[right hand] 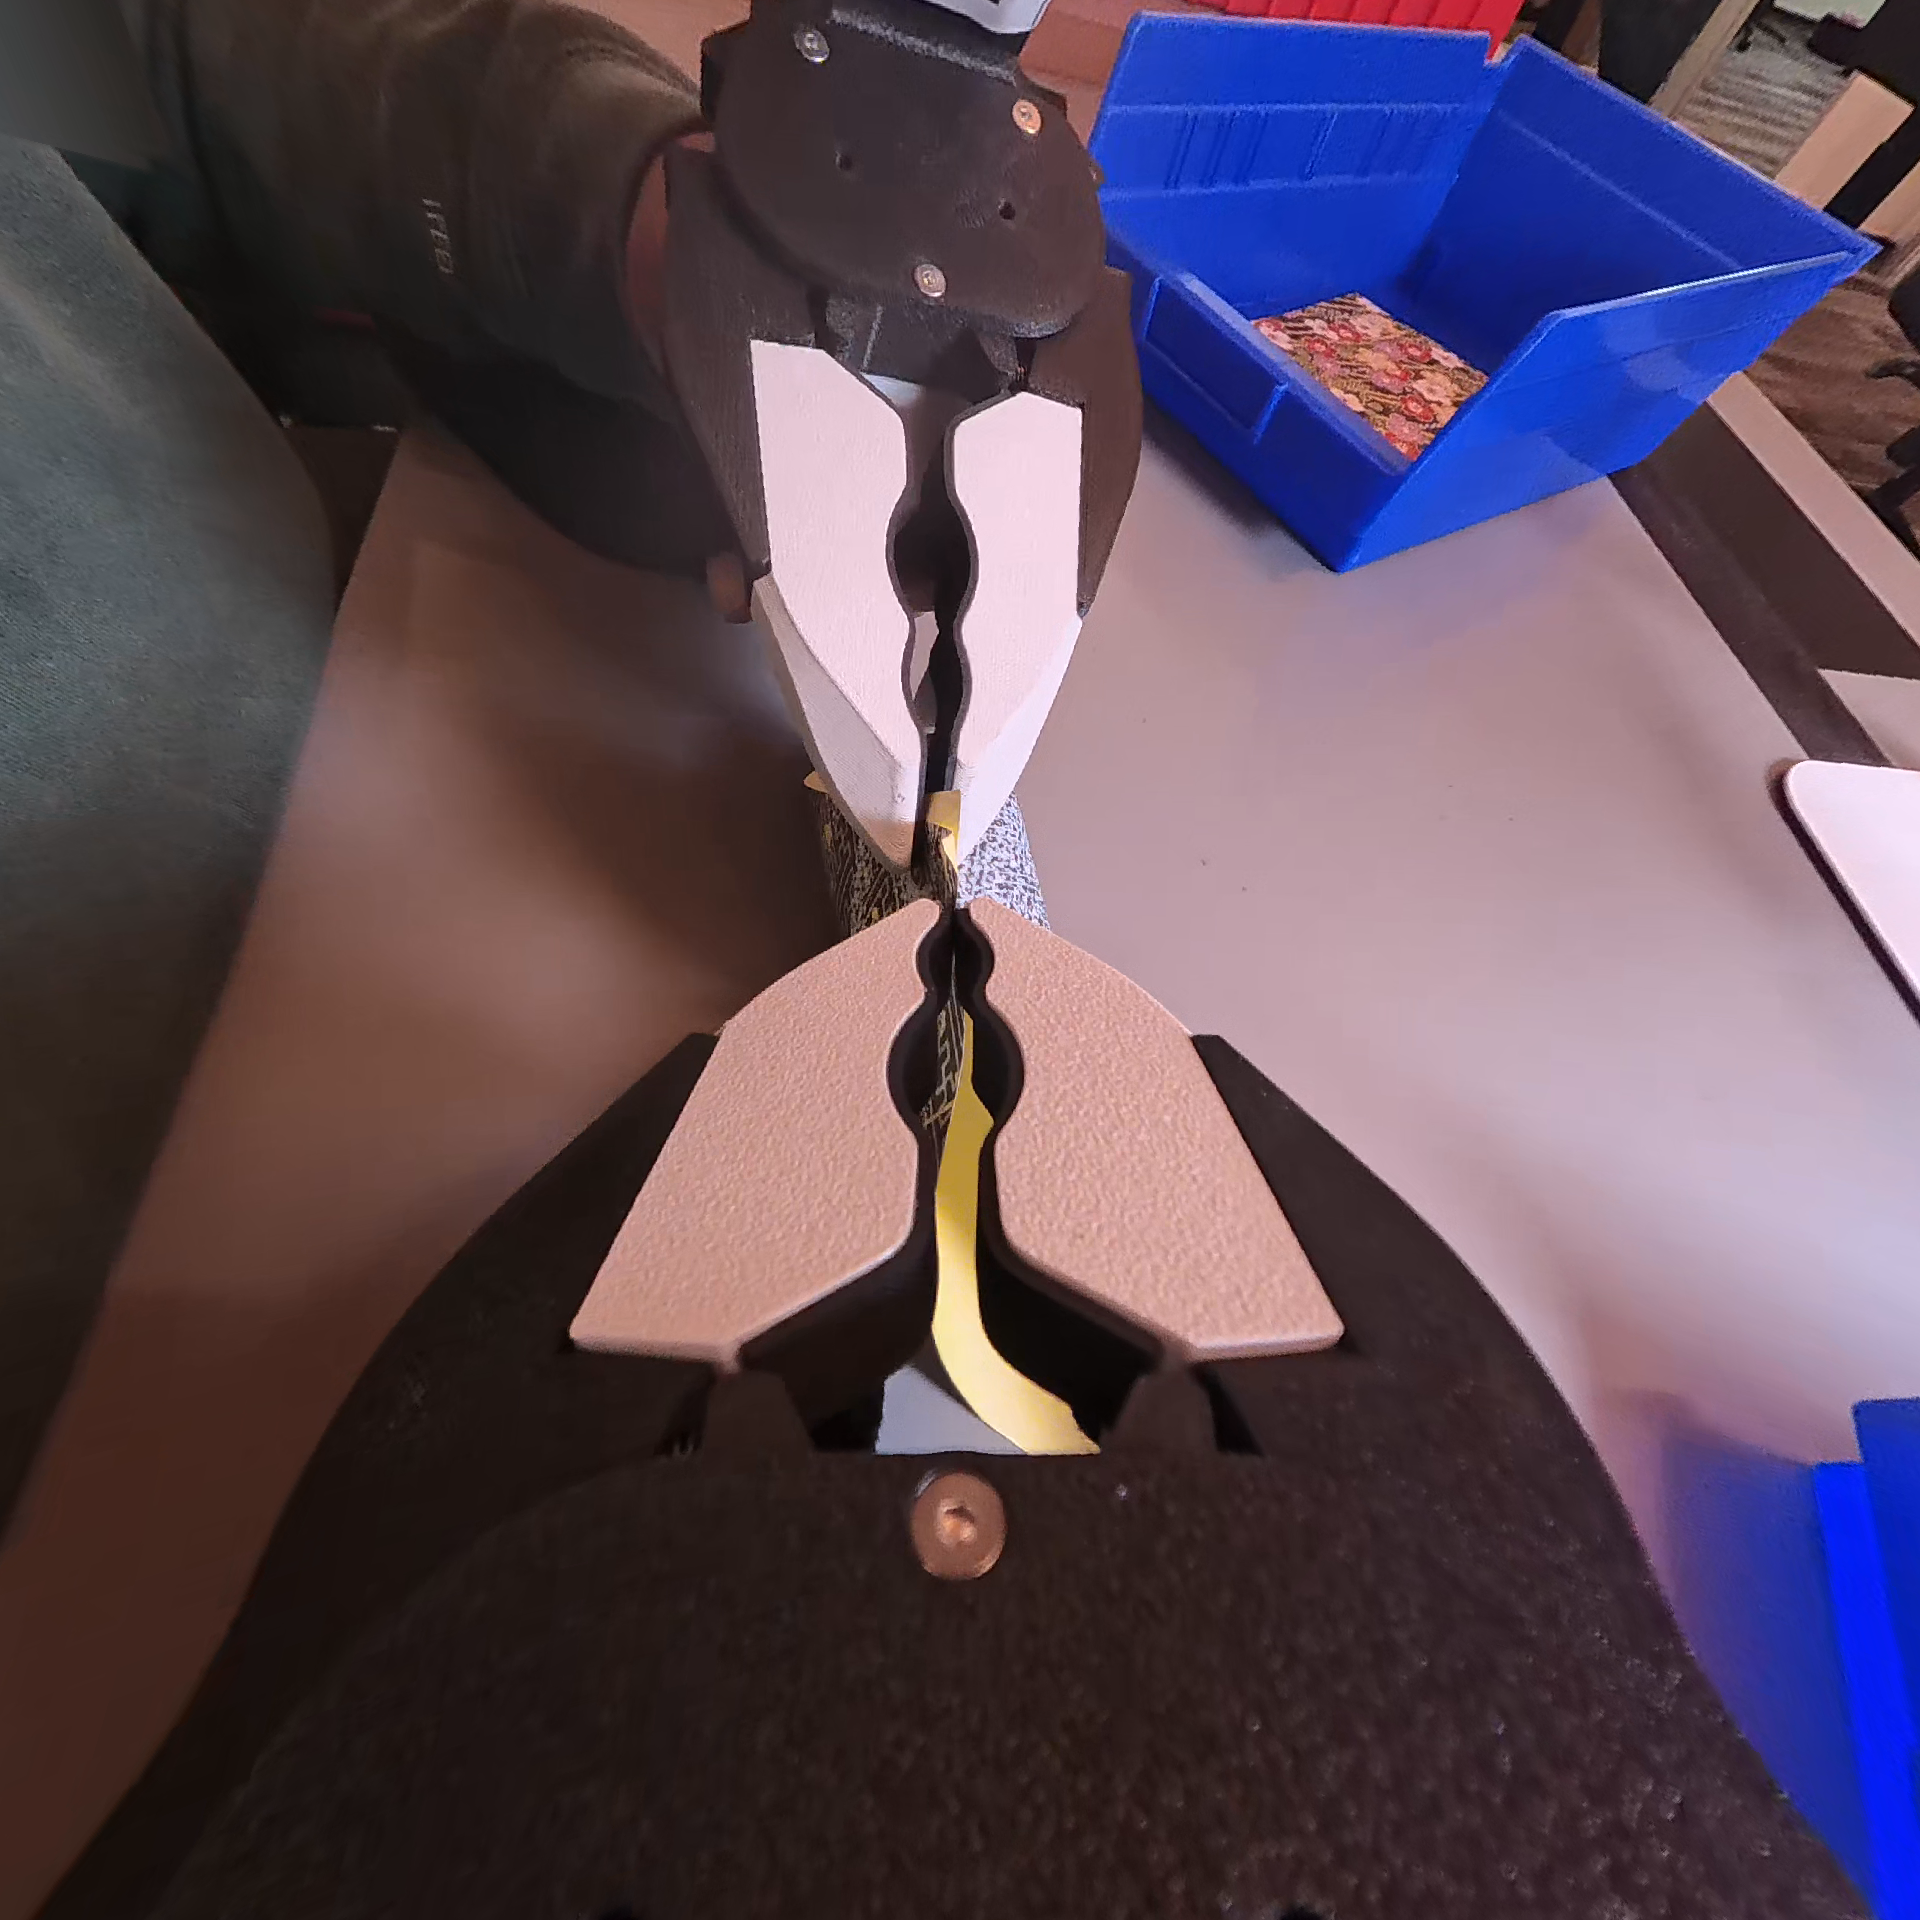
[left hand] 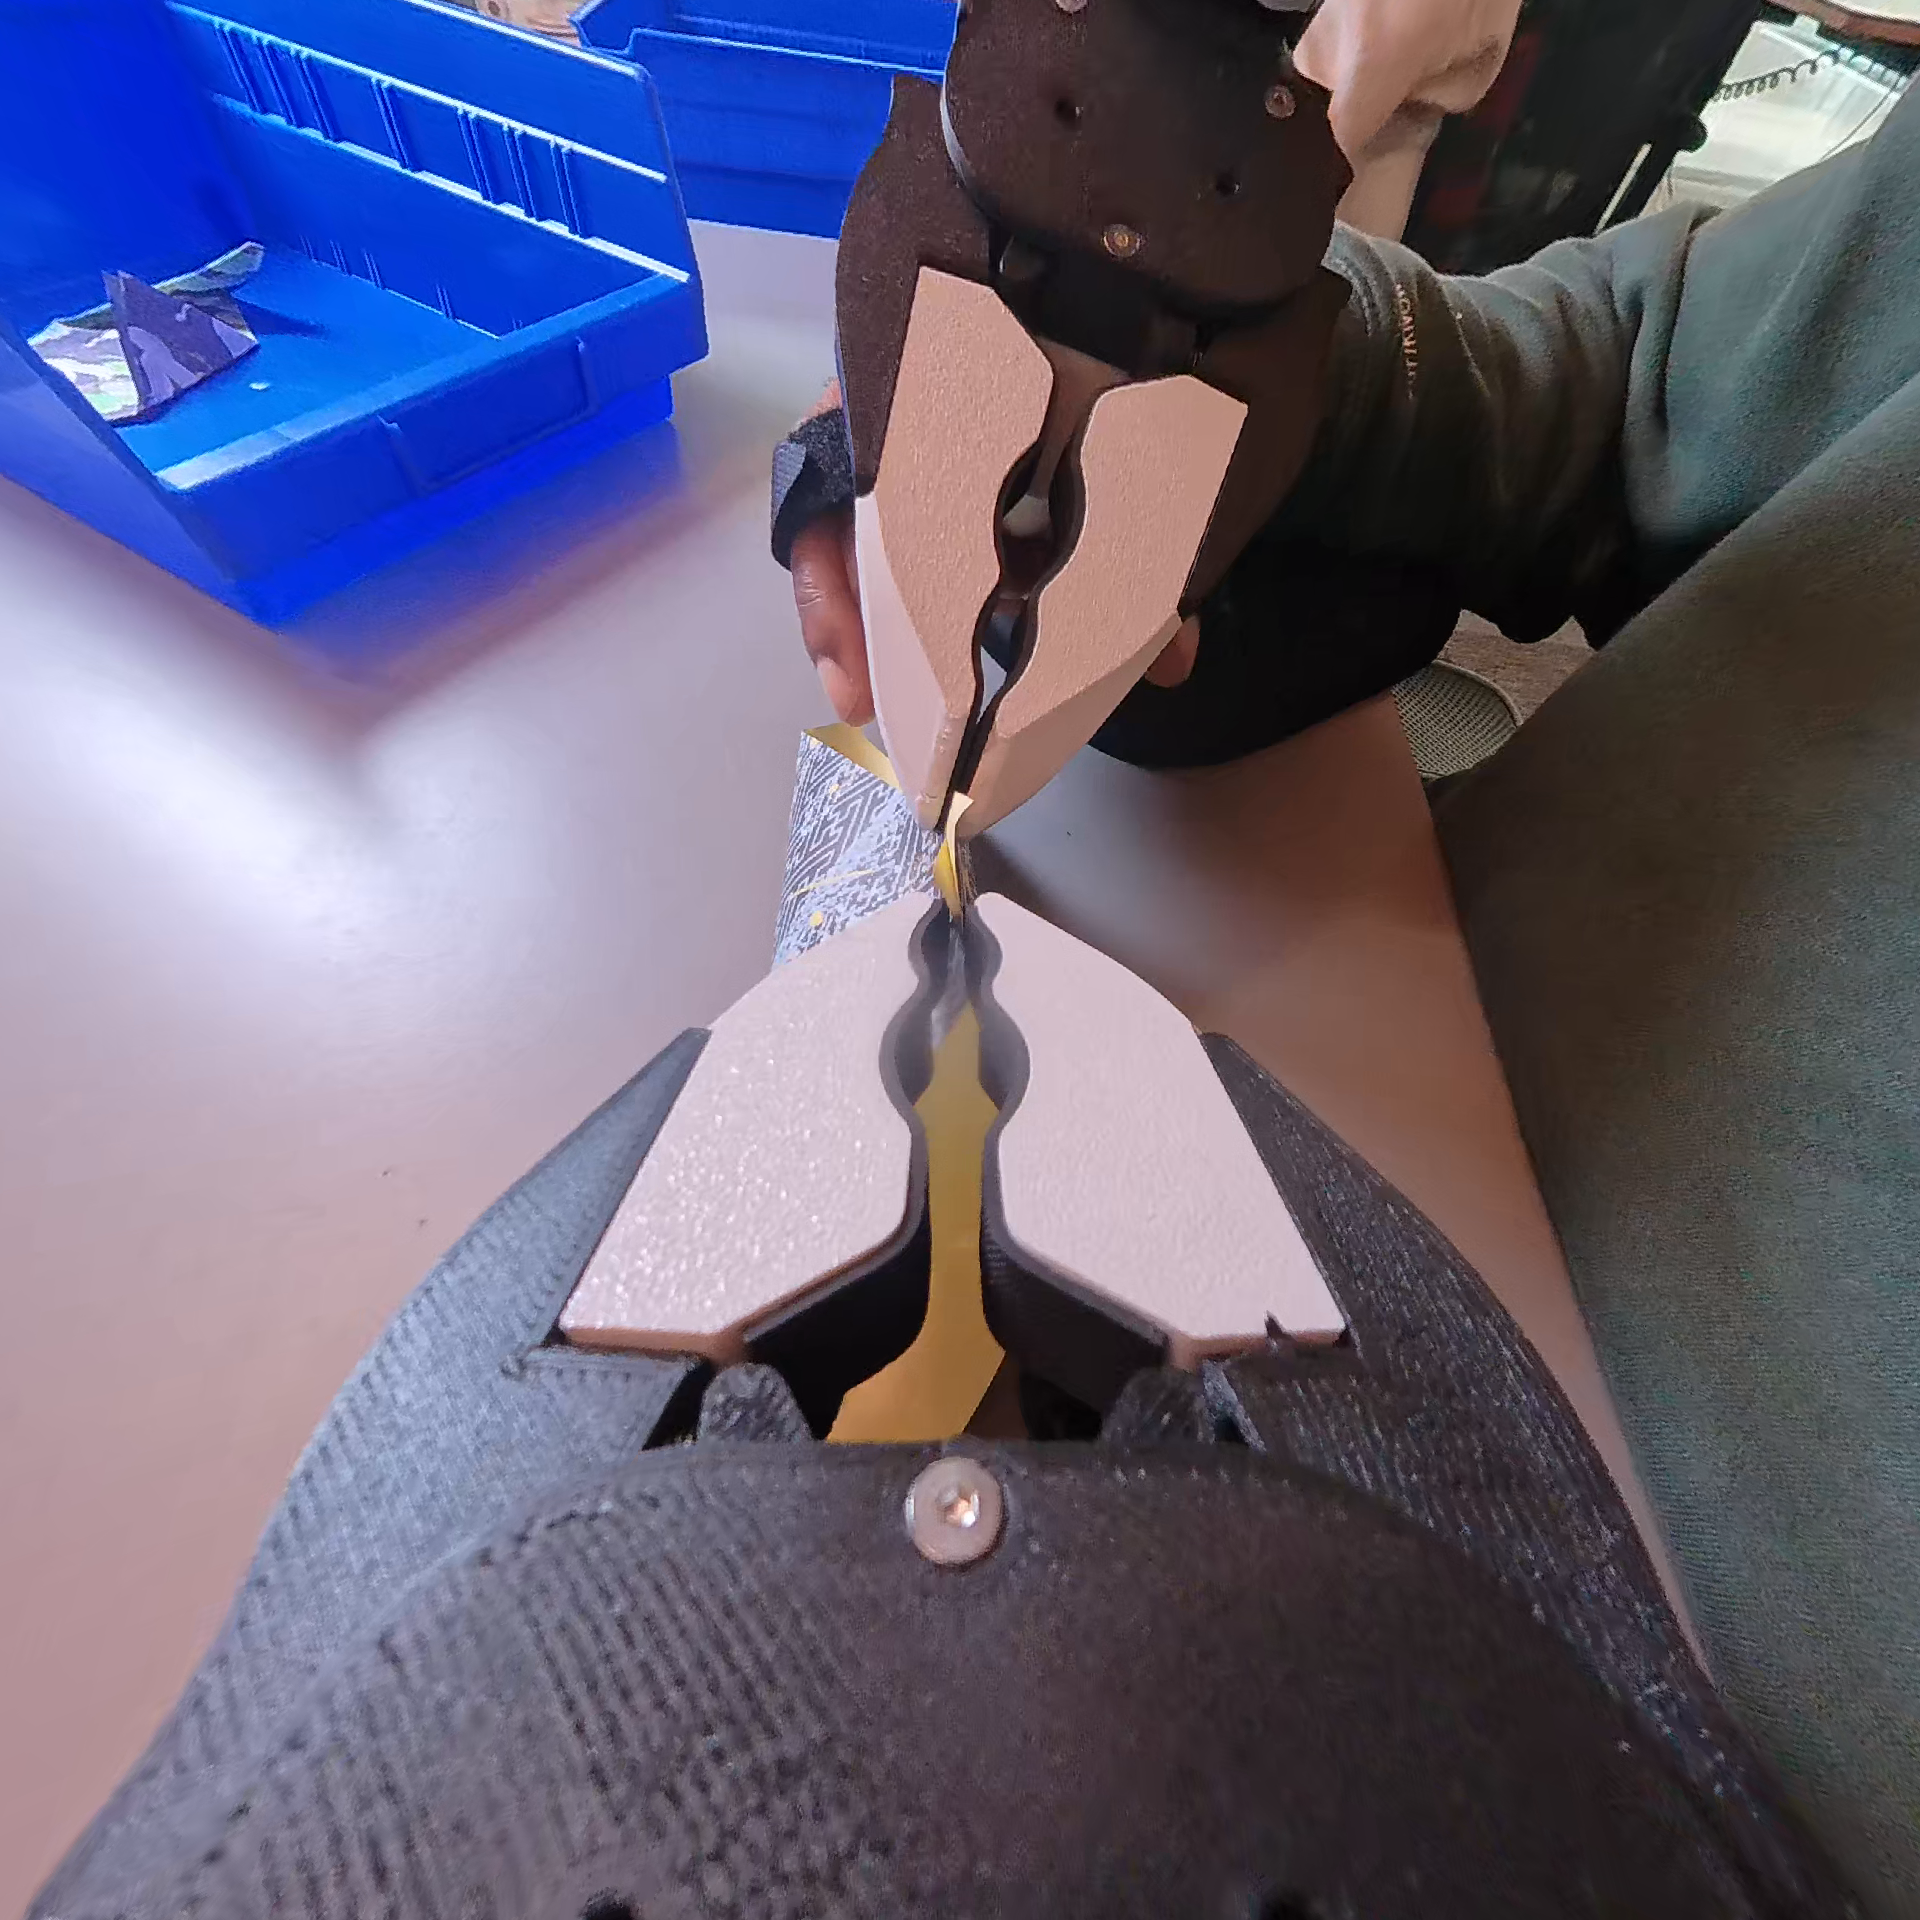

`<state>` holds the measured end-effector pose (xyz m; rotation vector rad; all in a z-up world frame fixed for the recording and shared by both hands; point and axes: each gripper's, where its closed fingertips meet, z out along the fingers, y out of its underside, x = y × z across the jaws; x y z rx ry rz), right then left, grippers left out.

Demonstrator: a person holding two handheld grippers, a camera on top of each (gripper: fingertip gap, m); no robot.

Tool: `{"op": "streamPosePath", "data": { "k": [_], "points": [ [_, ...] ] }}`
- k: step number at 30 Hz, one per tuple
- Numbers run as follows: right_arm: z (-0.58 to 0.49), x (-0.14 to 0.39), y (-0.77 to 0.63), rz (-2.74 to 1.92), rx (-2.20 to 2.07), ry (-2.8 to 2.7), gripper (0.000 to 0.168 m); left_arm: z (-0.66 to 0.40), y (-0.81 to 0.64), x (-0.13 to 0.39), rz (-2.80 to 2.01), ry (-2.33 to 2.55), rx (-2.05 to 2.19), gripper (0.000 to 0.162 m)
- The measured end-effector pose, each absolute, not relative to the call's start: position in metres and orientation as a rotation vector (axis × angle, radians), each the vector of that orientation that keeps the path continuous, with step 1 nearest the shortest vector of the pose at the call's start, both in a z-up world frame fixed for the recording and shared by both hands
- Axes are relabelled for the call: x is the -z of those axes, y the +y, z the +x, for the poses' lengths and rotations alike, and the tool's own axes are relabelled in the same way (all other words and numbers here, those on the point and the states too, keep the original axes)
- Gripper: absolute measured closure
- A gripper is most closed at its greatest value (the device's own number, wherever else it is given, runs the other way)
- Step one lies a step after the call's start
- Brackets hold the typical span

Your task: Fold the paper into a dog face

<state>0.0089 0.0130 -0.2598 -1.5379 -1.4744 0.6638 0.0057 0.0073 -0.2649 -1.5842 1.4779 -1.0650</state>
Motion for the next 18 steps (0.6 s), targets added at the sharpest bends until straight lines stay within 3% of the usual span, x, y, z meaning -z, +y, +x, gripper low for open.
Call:
{"op": "streamPosePath", "data": {
  "k": [18],
  "points": [
    [0.0035, 0.2627, 0.0051, -1.476, -0.62, -1.535, 0.168, 0.0036, 0.003, 0.2597, -1.628, 1.418, 1.258, 0.16]
  ]
}}
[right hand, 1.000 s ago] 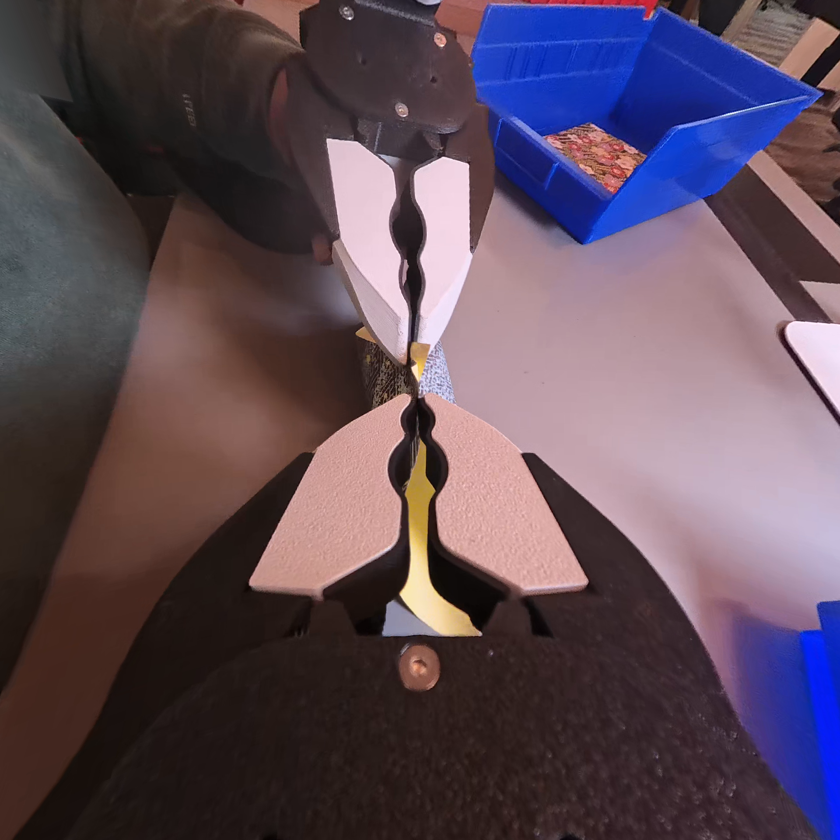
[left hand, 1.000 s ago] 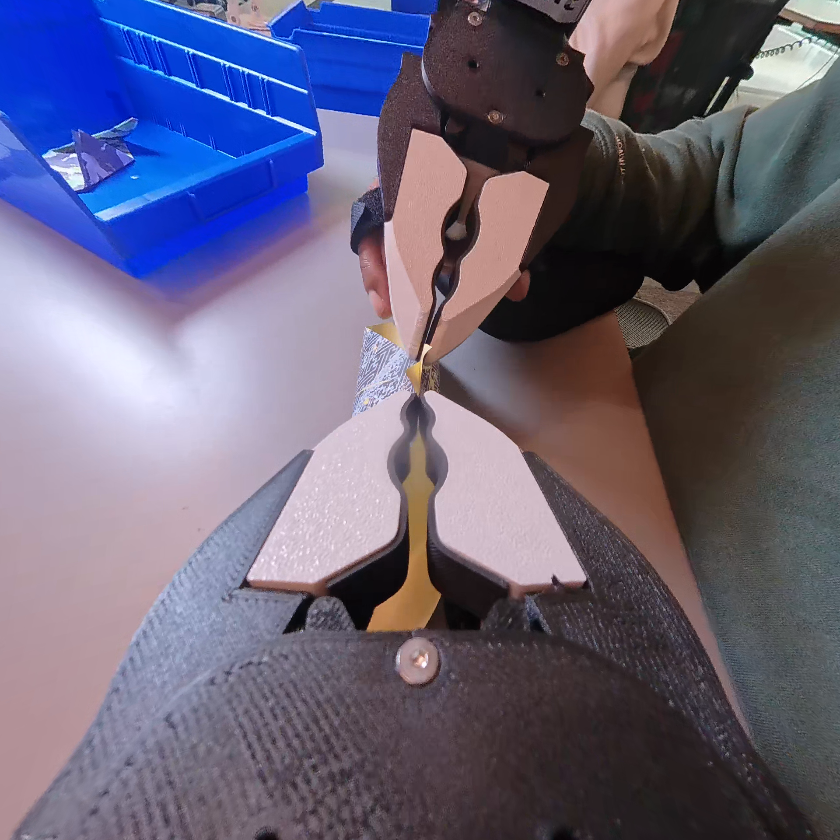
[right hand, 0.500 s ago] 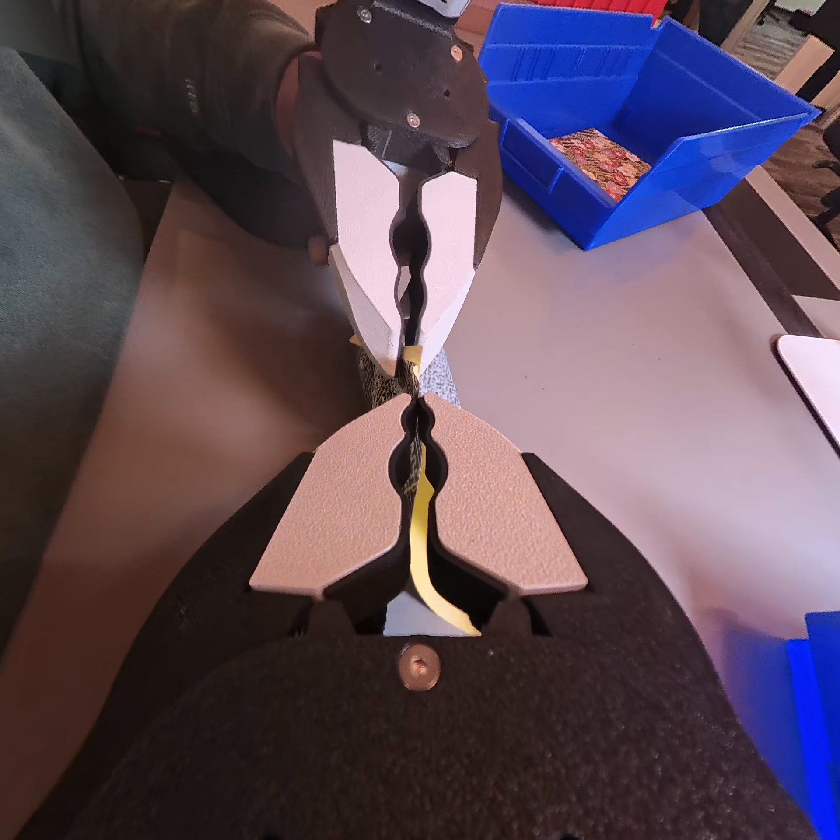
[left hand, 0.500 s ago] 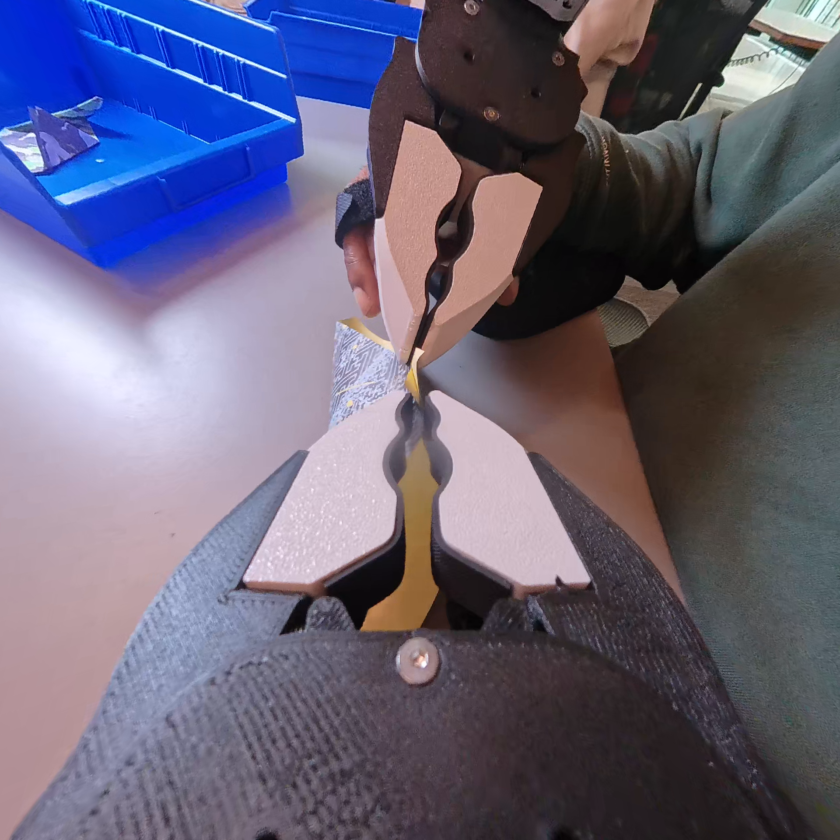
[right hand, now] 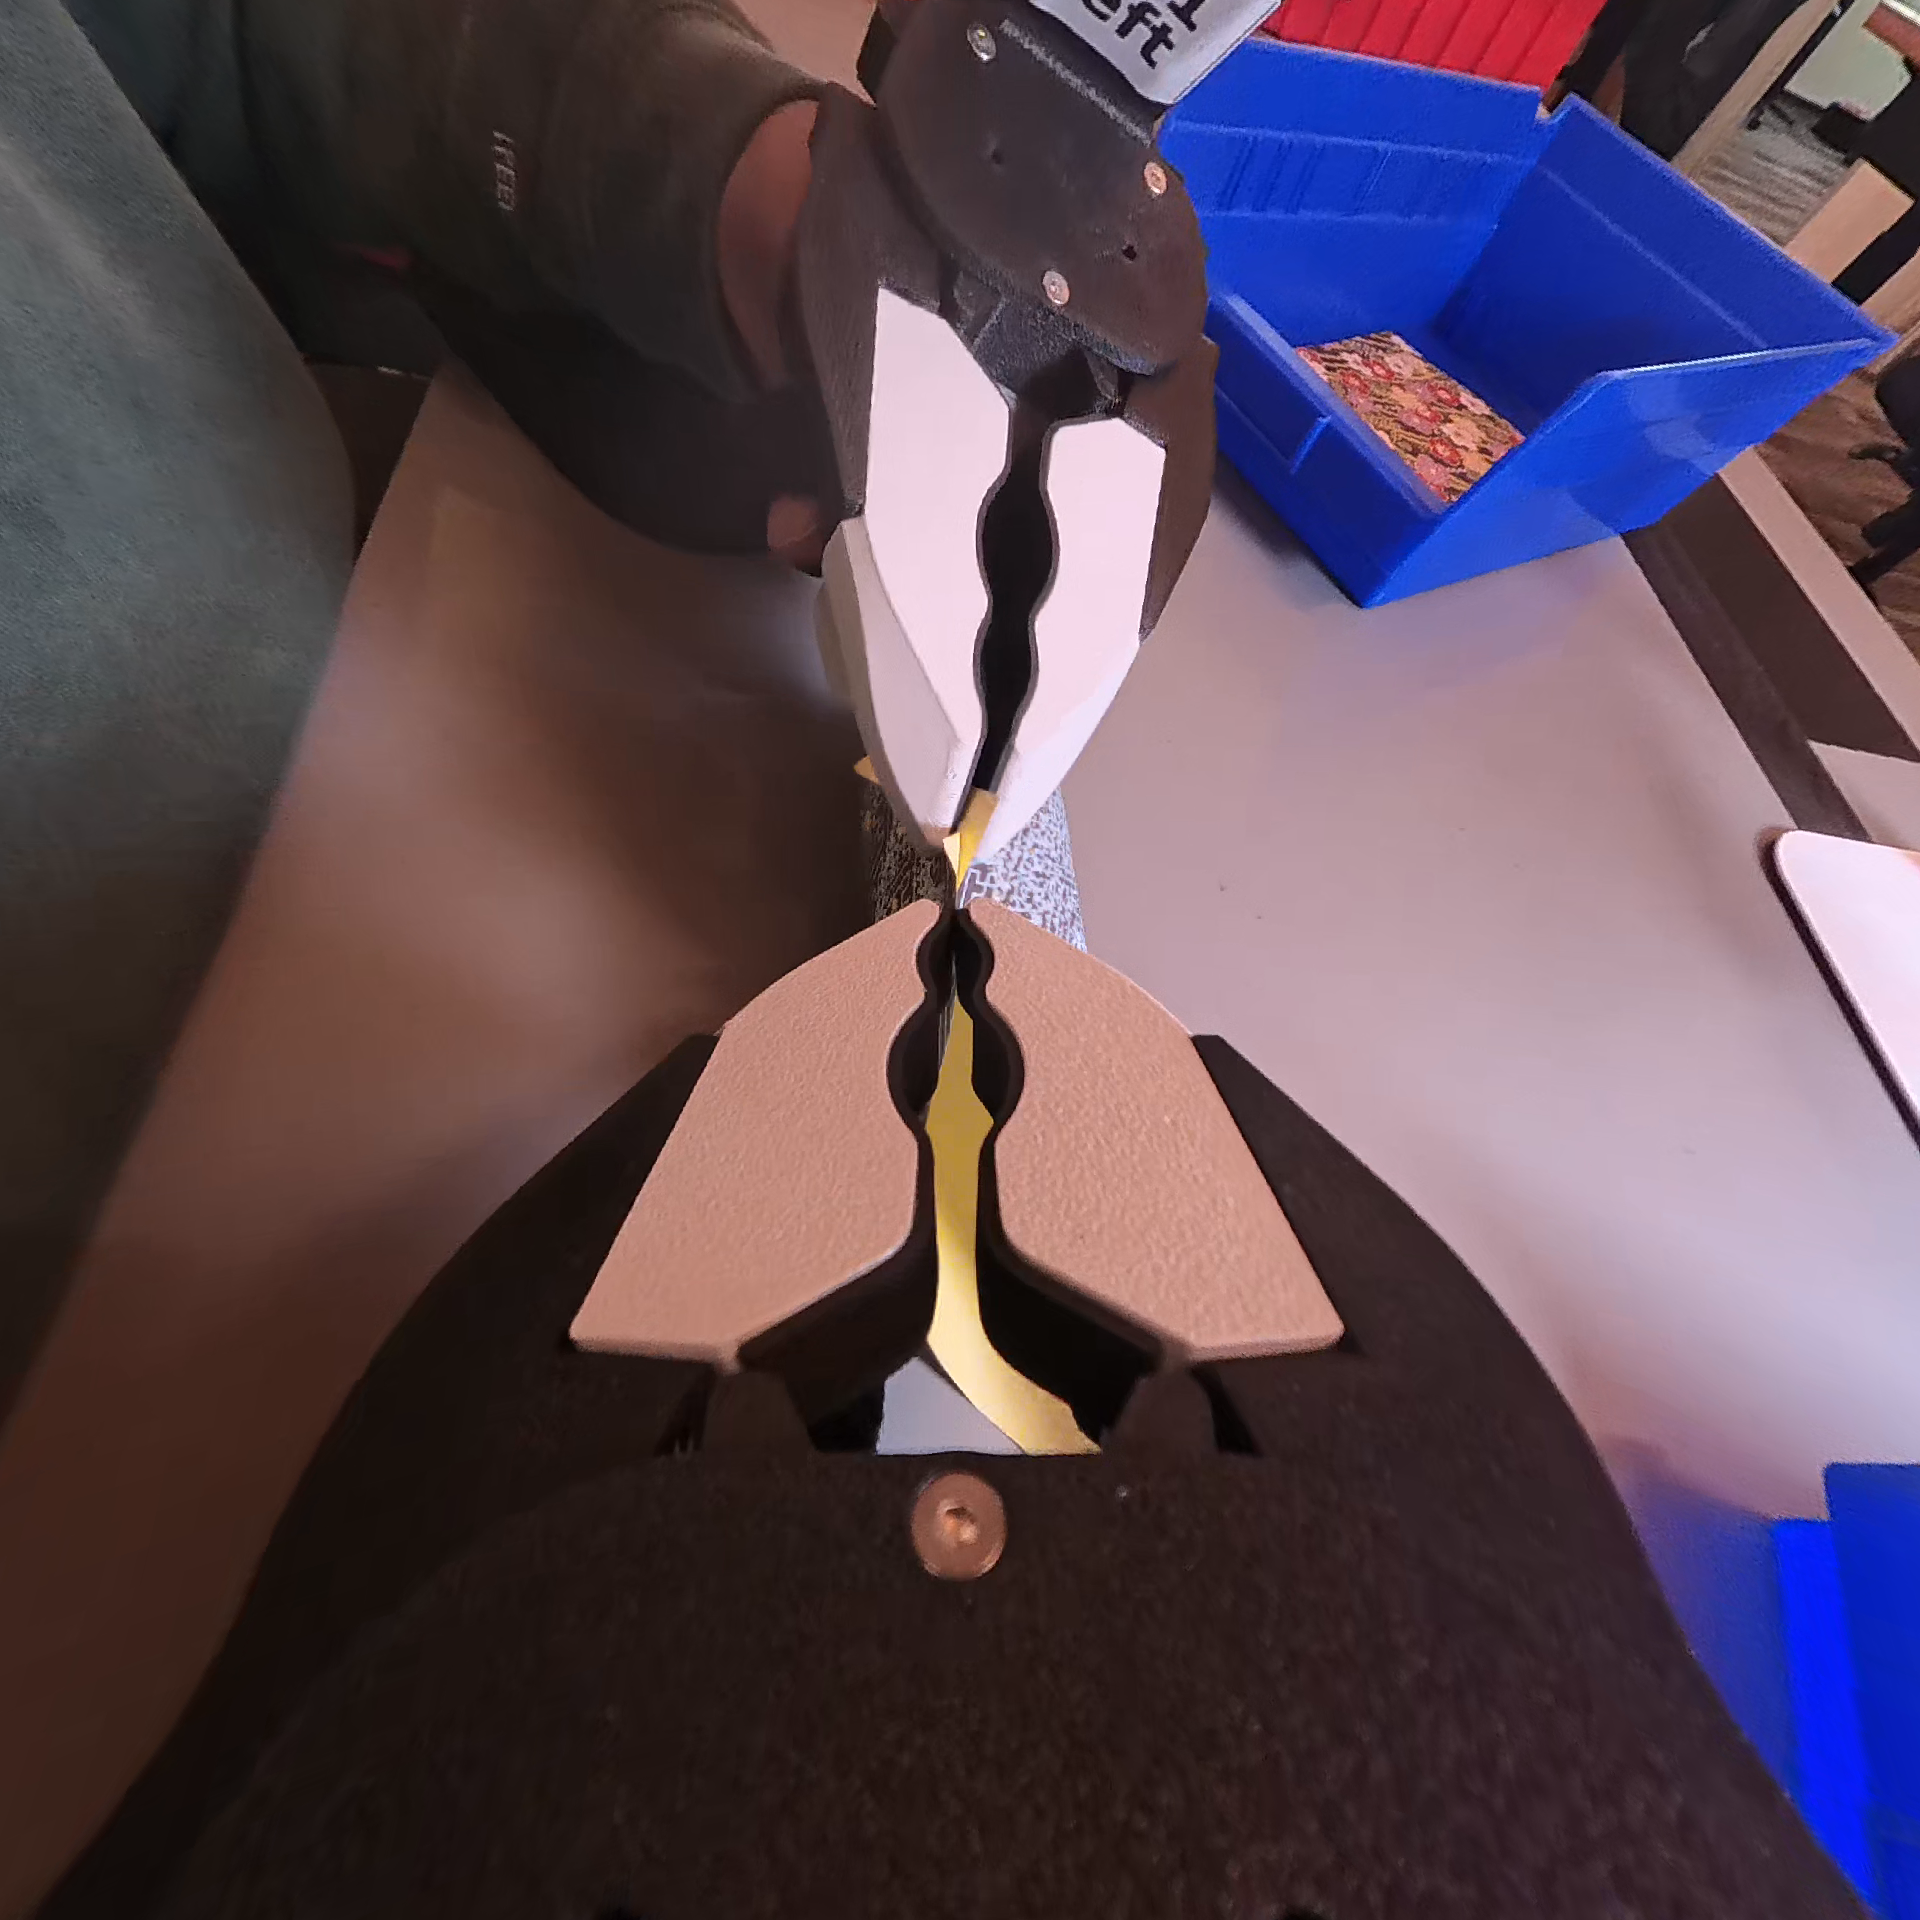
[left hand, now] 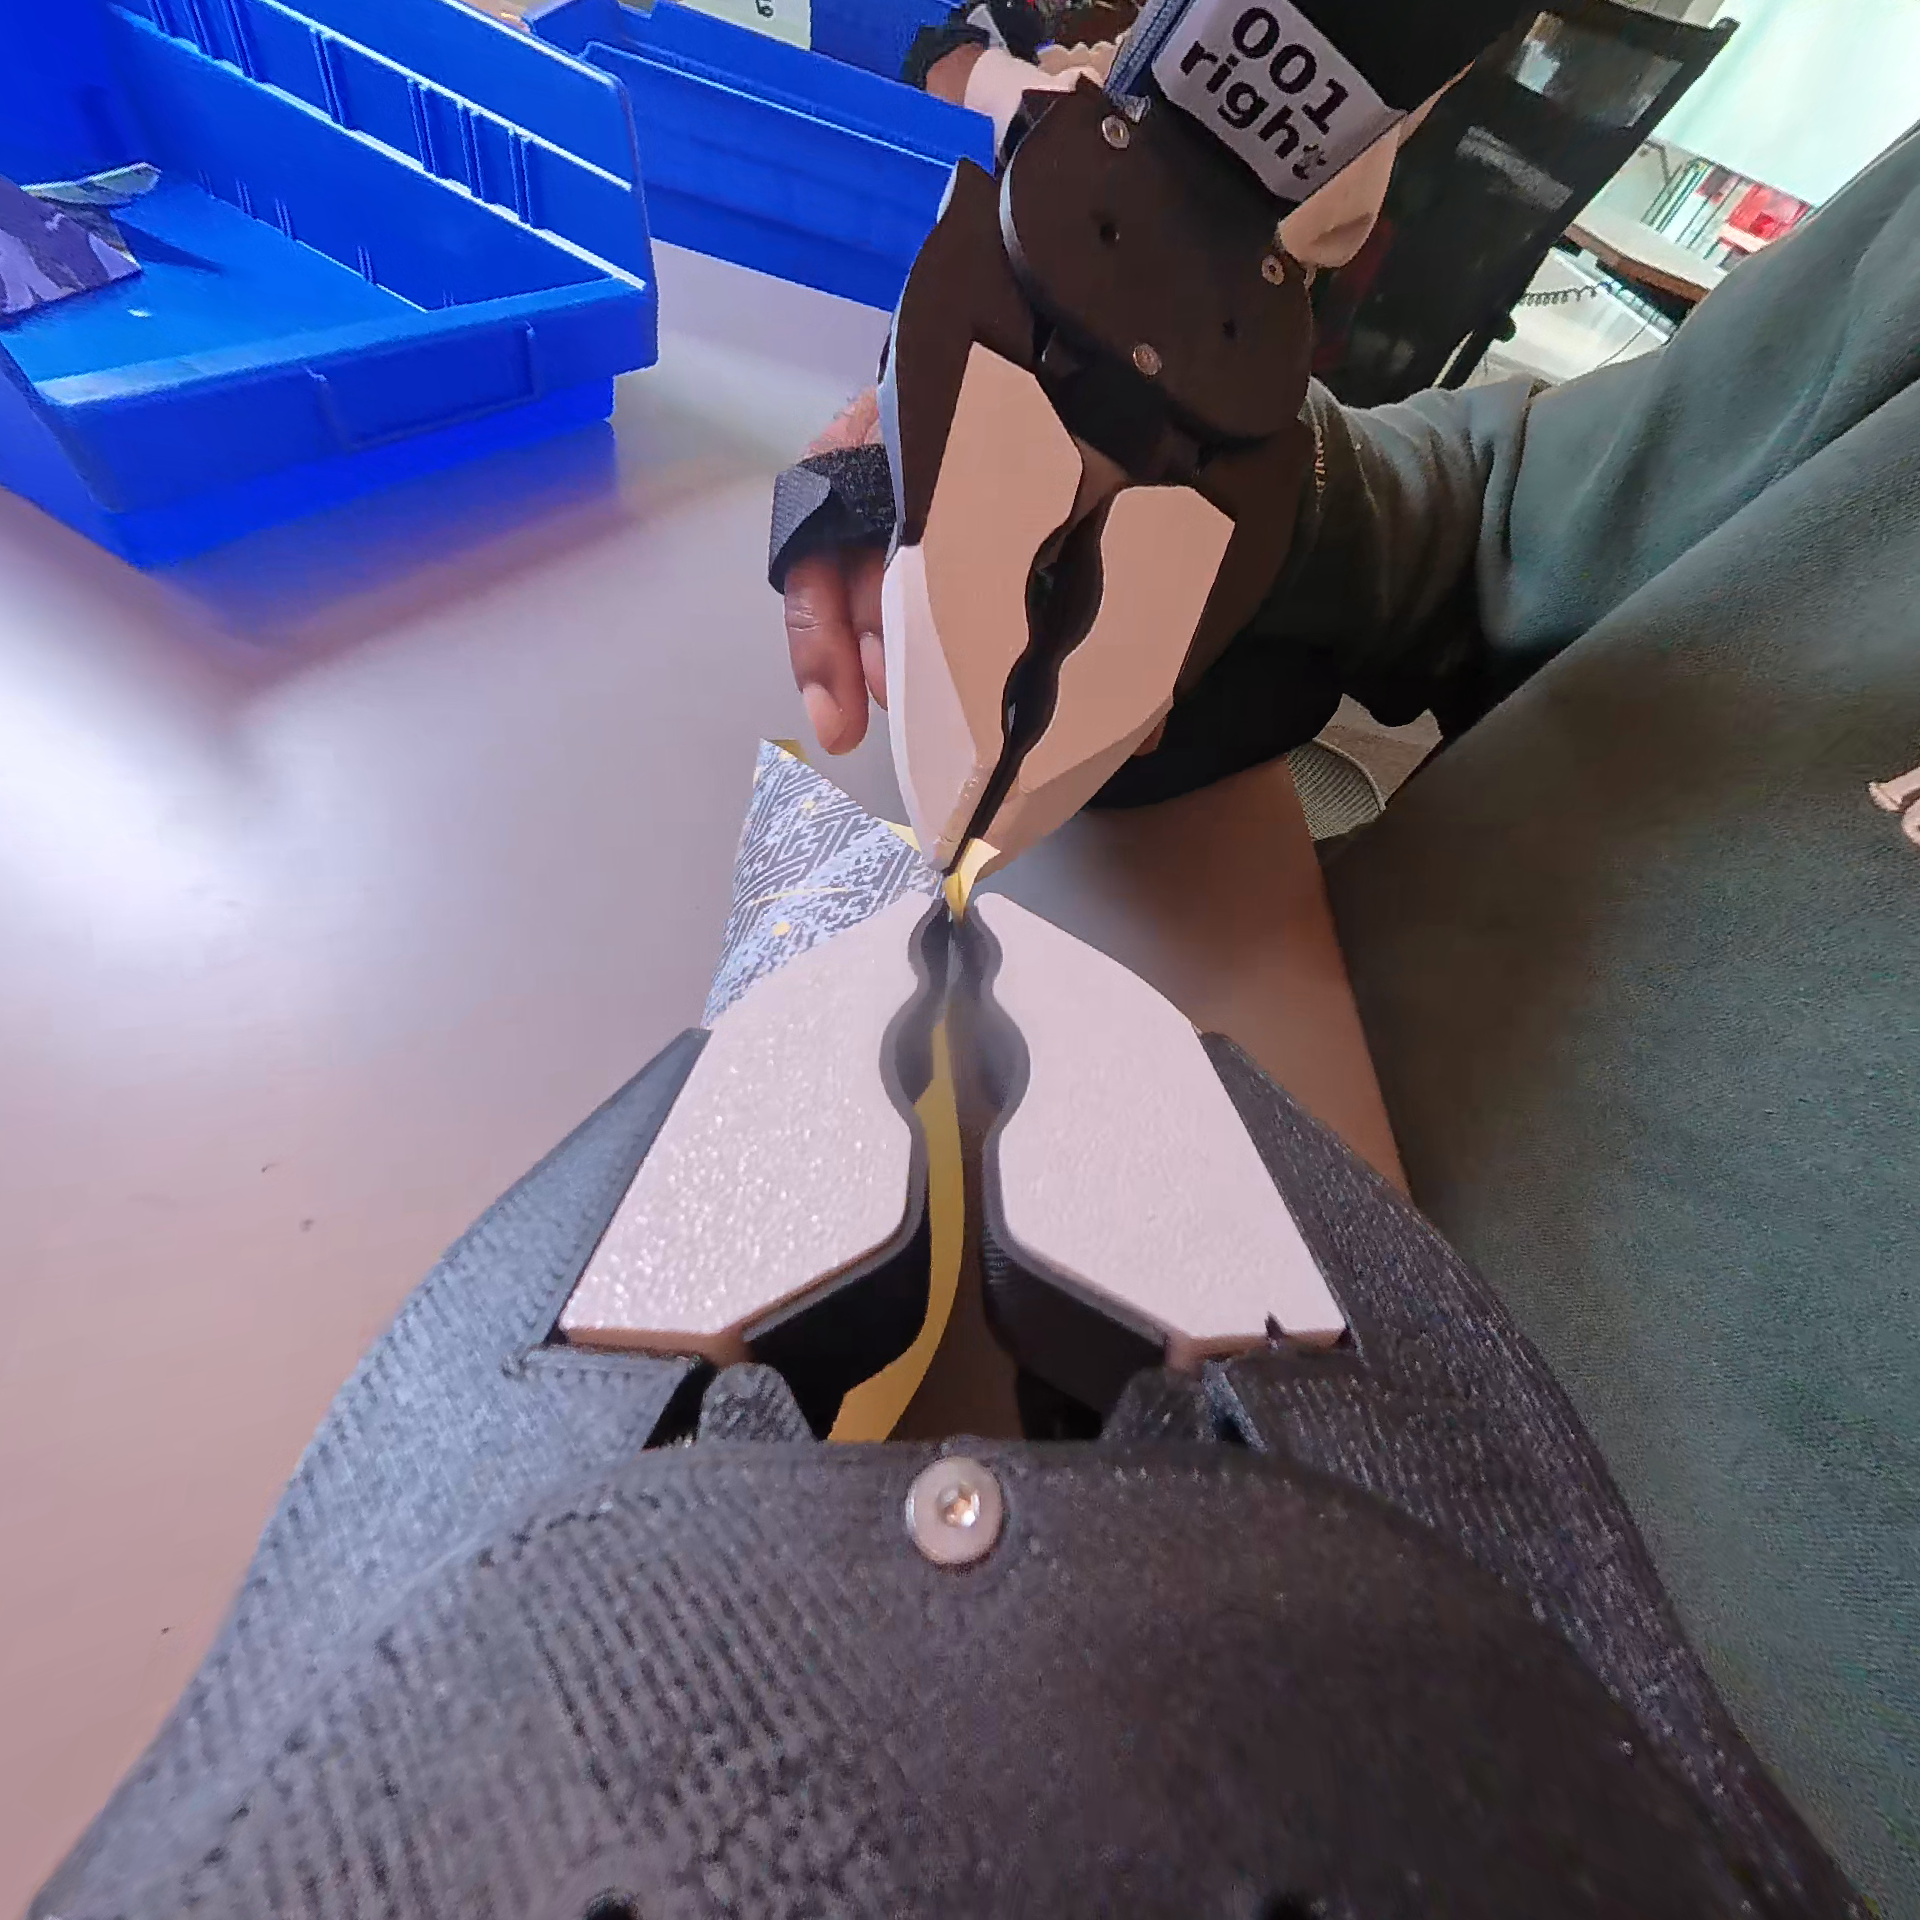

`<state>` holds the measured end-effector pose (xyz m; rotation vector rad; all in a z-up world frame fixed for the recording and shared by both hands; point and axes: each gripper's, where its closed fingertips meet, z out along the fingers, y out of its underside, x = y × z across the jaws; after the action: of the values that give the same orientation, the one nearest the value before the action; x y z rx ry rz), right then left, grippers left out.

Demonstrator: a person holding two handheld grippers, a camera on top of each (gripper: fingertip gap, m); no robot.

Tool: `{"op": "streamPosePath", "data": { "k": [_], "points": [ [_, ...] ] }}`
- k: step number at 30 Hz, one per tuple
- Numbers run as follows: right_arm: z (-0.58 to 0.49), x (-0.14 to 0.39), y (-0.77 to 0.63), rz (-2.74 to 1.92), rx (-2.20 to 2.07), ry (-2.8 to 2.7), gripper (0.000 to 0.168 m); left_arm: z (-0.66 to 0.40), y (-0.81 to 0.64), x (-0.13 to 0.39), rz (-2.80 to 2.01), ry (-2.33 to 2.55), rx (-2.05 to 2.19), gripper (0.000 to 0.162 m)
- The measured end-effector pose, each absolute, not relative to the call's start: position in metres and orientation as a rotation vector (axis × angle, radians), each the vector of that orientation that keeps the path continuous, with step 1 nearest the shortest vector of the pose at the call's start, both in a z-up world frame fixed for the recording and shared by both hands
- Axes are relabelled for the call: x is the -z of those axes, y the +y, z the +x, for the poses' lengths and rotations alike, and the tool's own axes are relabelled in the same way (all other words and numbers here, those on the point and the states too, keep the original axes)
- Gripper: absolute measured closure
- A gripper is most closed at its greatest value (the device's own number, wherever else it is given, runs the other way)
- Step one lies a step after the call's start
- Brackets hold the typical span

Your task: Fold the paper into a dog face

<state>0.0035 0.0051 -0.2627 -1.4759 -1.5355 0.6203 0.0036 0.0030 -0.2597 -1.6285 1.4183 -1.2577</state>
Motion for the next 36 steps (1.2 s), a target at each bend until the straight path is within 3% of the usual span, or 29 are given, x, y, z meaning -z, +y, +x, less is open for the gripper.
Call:
{"op": "streamPosePath", "data": {
  "k": [10, 19, 26, 29, 31, 36],
  "points": [
    [0.006, 0.265, 0.009, -1.499, -0.604, -1.529, 0.168, -0.003, 0.008, 0.261, -1.637, 1.44, 1.213, 0.15],
    [0.007, 0.263, 0.007, -1.491, -0.635, -1.531, 0.168, -0.021, 0.019, 0.269, -1.557, 1.579, 0.942, 0.152],
    [0.008, 0.262, 0.005, -1.476, -0.662, -1.544, 0.168, -0.032, 0.036, 0.277, -1.473, 1.669, 0.684, 0.141],
    [0.008, 0.263, 0.004, -1.473, -0.665, -1.551, 0.168, -0.027, 0.032, 0.278, -1.408, 1.707, 0.627, 0.147],
    [0.008, 0.263, 0.004, -1.472, -0.66, -1.552, 0.168, -0.024, 0.031, 0.279, -1.381, 1.72, 0.593, 0.161],
    [0.008, 0.259, 0.006, -1.461, -0.648, -1.533, 0.168, -0.02, 0.03, 0.281, -1.411, 1.722, 0.59, 0.162]
  ]
}}
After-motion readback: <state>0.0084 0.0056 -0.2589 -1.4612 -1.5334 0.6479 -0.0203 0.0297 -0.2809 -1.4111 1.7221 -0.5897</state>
